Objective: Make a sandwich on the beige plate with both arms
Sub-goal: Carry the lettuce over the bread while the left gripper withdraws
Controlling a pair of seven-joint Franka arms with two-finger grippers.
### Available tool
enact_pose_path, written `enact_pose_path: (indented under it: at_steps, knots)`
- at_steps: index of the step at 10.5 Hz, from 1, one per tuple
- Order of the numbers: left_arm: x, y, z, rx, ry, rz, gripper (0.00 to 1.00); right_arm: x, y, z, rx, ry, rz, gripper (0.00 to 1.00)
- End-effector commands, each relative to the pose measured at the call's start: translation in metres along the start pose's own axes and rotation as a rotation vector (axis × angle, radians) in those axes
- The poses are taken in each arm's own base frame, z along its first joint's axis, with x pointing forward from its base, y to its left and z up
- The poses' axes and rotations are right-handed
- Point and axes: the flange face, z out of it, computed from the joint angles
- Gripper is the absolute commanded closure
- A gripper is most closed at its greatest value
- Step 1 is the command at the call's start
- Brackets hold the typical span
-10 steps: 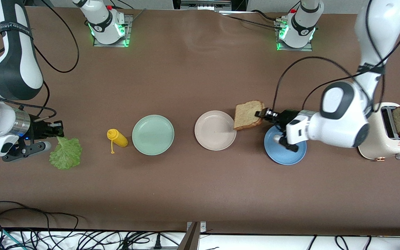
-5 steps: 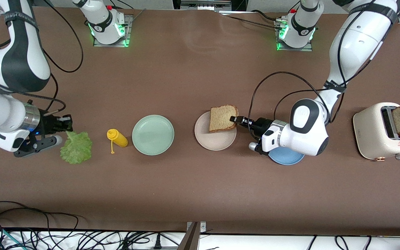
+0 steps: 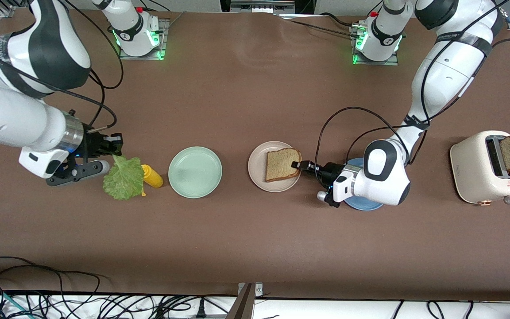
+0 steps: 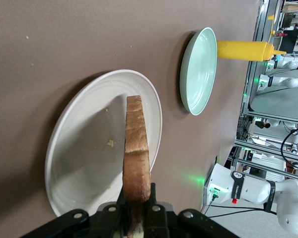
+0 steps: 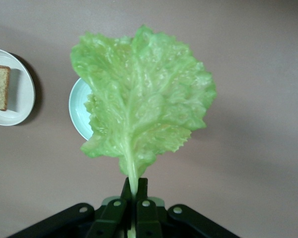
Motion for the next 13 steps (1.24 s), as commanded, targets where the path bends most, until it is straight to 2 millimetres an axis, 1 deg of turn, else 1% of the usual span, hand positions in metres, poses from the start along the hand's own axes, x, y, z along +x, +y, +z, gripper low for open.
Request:
enact_pose_path:
  at_steps: [1, 2, 4, 5, 7, 8, 9, 10, 11, 12, 13]
  knots:
    - [0.007, 0.003, -0.014, -0.012, 0.036, 0.051, 0.00, 0.004, -0.036, 0.002, -0.013, 0.020, 0.058, 1.00]
    - [0.007, 0.000, -0.026, -0.009, 0.053, 0.058, 0.00, 0.004, -0.054, 0.005, -0.021, 0.022, 0.074, 1.00]
    - [0.005, -0.012, -0.046, 0.061, 0.050, 0.085, 0.00, 0.004, -0.071, 0.014, -0.039, 0.017, 0.098, 1.00]
    - [0.004, -0.013, -0.049, 0.098, 0.038, 0.101, 0.00, 0.008, -0.085, 0.022, -0.035, 0.026, 0.117, 1.00]
    - [0.001, -0.007, -0.082, 0.212, 0.037, 0.149, 0.00, 0.014, -0.114, 0.040, -0.045, 0.046, 0.142, 1.00]
    - [-0.002, 0.002, -0.100, 0.277, 0.033, 0.171, 0.00, 0.018, -0.131, 0.051, -0.034, 0.058, 0.181, 1.00]
    - [-0.004, 0.009, -0.114, 0.328, 0.035, 0.182, 0.00, 0.021, -0.153, 0.064, -0.026, 0.071, 0.205, 1.00]
    - [-0.009, 0.021, -0.137, 0.414, 0.040, 0.187, 0.00, 0.025, -0.172, 0.077, -0.030, 0.090, 0.222, 1.00]
    - [-0.017, 0.038, -0.160, 0.517, 0.021, 0.197, 0.00, 0.027, -0.190, 0.093, -0.027, 0.105, 0.238, 1.00]
    - [-0.026, 0.046, -0.180, 0.585, 0.000, 0.203, 0.00, 0.031, -0.209, 0.110, -0.026, 0.132, 0.264, 1.00]
    - [-0.037, 0.045, -0.196, 0.661, -0.056, 0.201, 0.00, 0.035, -0.226, 0.127, -0.018, 0.159, 0.295, 1.00]
